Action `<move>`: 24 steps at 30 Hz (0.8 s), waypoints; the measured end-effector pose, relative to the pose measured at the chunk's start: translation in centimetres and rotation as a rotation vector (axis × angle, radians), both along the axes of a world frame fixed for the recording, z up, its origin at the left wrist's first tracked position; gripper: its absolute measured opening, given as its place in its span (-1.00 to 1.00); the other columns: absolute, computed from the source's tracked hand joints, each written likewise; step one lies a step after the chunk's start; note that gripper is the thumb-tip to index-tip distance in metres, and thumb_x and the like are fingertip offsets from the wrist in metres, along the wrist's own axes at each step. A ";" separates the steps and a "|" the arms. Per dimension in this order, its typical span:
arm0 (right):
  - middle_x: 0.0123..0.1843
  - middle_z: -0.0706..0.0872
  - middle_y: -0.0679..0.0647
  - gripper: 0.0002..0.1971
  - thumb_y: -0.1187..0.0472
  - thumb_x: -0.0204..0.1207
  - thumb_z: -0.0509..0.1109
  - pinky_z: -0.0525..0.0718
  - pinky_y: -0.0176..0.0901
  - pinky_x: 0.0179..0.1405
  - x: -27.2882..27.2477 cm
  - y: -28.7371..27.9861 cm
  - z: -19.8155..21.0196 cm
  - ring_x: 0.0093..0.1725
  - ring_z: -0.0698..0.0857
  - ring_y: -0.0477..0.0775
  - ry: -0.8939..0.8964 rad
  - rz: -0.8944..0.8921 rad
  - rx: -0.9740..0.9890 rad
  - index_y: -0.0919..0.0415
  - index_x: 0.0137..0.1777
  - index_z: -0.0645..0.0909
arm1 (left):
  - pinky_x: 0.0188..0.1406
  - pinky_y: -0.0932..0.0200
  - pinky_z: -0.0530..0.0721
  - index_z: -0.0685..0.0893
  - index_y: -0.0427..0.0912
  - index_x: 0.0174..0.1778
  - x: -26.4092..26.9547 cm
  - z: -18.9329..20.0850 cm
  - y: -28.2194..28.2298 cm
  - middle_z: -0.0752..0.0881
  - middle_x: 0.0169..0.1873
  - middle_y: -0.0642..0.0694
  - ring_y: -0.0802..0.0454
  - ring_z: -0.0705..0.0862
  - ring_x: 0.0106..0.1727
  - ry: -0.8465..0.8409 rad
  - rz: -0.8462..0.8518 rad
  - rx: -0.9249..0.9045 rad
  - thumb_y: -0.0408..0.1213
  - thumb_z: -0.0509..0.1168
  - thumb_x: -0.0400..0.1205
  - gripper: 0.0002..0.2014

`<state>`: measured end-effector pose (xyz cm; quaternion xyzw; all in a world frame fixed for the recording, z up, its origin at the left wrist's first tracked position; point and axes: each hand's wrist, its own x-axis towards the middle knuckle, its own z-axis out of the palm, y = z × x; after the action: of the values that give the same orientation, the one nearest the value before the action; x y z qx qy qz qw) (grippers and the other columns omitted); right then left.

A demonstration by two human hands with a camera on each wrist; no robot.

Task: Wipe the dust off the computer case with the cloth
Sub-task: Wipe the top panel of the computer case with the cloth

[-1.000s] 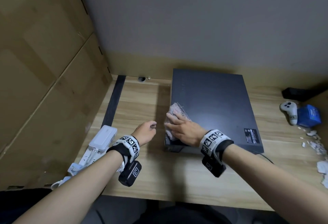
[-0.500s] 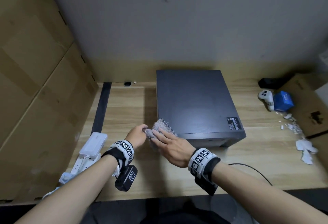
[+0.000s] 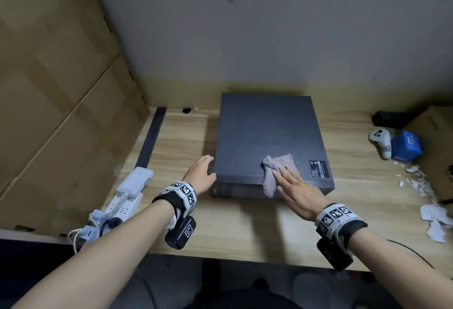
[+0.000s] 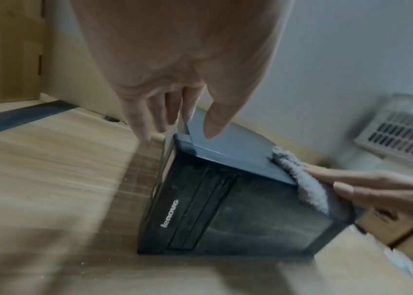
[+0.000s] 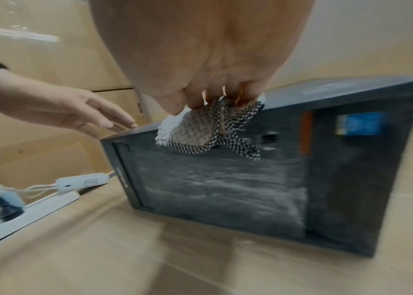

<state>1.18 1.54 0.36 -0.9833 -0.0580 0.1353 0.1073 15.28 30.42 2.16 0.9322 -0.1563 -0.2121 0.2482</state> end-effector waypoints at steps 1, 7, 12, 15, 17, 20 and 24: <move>0.79 -0.13 -0.06 -0.24 -0.29 0.62 -0.41 -0.07 -0.22 0.66 -0.7 -1.4 -0.1 0.76 -0.14 -0.01 0.009 -0.035 0.015 0.02 0.77 -0.07 | 0.54 0.14 0.27 0.31 -0.18 0.62 -0.3 -0.1 -0.2 0.23 0.66 -0.06 -0.03 0.31 0.61 -0.017 -0.040 0.017 -0.27 0.25 0.63 -0.40; 0.78 -0.14 -0.07 -0.43 -0.07 0.79 -0.11 -0.15 -0.22 0.68 -3.6 -6.4 -0.2 0.75 -0.18 -0.03 0.025 -0.260 0.076 0.02 0.76 -0.06 | 0.63 0.14 0.17 0.23 -0.19 0.65 -1.4 -0.3 -3.0 0.07 0.70 -0.08 0.02 0.11 0.69 -0.111 -0.224 0.062 -0.25 0.21 0.65 -0.38; 0.79 -0.13 -0.05 -0.43 -0.05 0.80 -0.09 -0.16 -0.22 0.66 -4.3 -6.6 -0.3 0.75 -0.18 -0.02 0.018 -0.349 0.112 0.06 0.77 -0.04 | 0.60 0.03 0.27 0.24 -0.12 0.64 -2.1 0.2 -6.6 0.06 0.71 -0.02 -0.01 0.16 0.68 -0.105 -0.295 0.081 -0.23 0.19 0.65 -0.41; 0.79 -0.15 -0.03 -0.42 -0.05 0.80 -0.10 -0.22 -0.28 0.62 -4.4 -6.5 -0.1 0.75 -0.20 -0.02 0.020 -0.376 0.114 0.08 0.77 -0.04 | 0.58 -0.05 0.30 0.25 -0.07 0.64 -2.2 0.4 -8.6 0.05 0.71 0.00 -0.02 0.16 0.68 -0.086 -0.350 0.093 -0.22 0.17 0.65 -0.41; 0.79 -0.16 -0.03 -0.42 -0.06 0.80 -0.11 -0.19 -0.27 0.61 -4.4 -6.4 0.2 0.75 -0.20 -0.03 0.029 -0.393 0.114 0.10 0.77 -0.04 | 0.58 -0.05 0.30 0.26 -0.08 0.64 -2.1 0.6 -9.7 0.06 0.71 -0.01 -0.03 0.15 0.68 -0.094 -0.390 0.104 -0.23 0.16 0.66 -0.42; 0.79 -0.18 -0.03 -0.41 -0.07 0.80 -0.11 -0.14 -0.21 0.65 -4.2 -6.0 0.5 0.75 -0.20 -0.02 0.058 -0.411 0.112 0.11 0.77 -0.05 | 0.58 -0.01 0.28 0.26 -0.09 0.64 -1.6 1.0 -11.1 0.06 0.70 -0.05 -0.03 0.13 0.69 -0.107 -0.443 0.124 -0.24 0.14 0.67 -0.44; 0.79 -0.20 0.01 -0.38 -0.10 0.79 -0.11 -0.14 -0.16 0.68 -3.2 -6.1 0.5 0.75 -0.23 0.00 0.086 -0.423 0.104 0.14 0.77 -0.06 | 0.60 0.01 0.24 0.23 -0.10 0.66 0.1 1.1 -12.2 0.05 0.71 -0.07 -0.01 0.08 0.70 -0.113 -0.502 0.149 -0.21 0.14 0.67 -0.42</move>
<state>-1.99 -4.54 0.85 -0.9601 0.1472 0.1483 0.1861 15.38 18.22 3.26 0.8902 -0.3803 -0.2255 0.1095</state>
